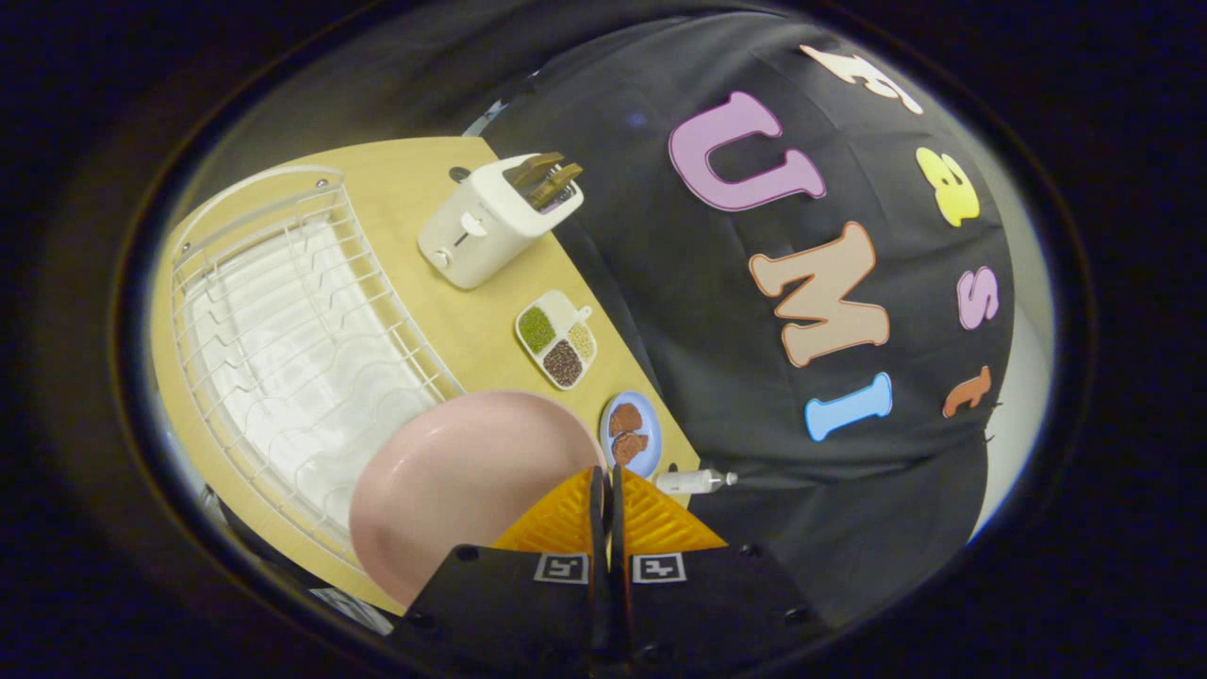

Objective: Take the plate from the dish rack, then take the spoon from the basket and place it into the plate.

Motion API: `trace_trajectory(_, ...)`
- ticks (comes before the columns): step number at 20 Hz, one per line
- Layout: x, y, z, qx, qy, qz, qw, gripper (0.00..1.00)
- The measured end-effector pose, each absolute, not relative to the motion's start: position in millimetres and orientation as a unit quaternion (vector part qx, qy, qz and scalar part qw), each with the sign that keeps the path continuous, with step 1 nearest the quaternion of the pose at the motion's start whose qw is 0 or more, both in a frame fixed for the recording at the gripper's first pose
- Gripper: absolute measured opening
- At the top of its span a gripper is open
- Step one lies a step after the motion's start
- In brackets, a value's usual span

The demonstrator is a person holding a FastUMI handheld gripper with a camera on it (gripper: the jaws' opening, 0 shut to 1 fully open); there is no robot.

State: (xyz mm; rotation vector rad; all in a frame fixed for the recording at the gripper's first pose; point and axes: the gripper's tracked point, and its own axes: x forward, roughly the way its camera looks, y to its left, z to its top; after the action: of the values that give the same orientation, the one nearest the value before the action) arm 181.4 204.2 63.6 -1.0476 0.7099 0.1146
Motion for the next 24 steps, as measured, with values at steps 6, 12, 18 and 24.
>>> trace_trajectory(6, 158.9, 163.6, 96.5, -0.447, 0.309, 0.045, 0.839, 0.03)
trace_trajectory(12, 120.1, 108.9, 102.3, -0.411, 0.311, 0.022, 0.857, 0.03)
trace_trajectory(18, 81.7, 67.6, 96.4, -0.384, 0.311, 0.010, 0.869, 0.03)
trace_trajectory(24, 48.0, 36.4, 58.0, -0.356, 0.326, 0.007, 0.876, 0.03)
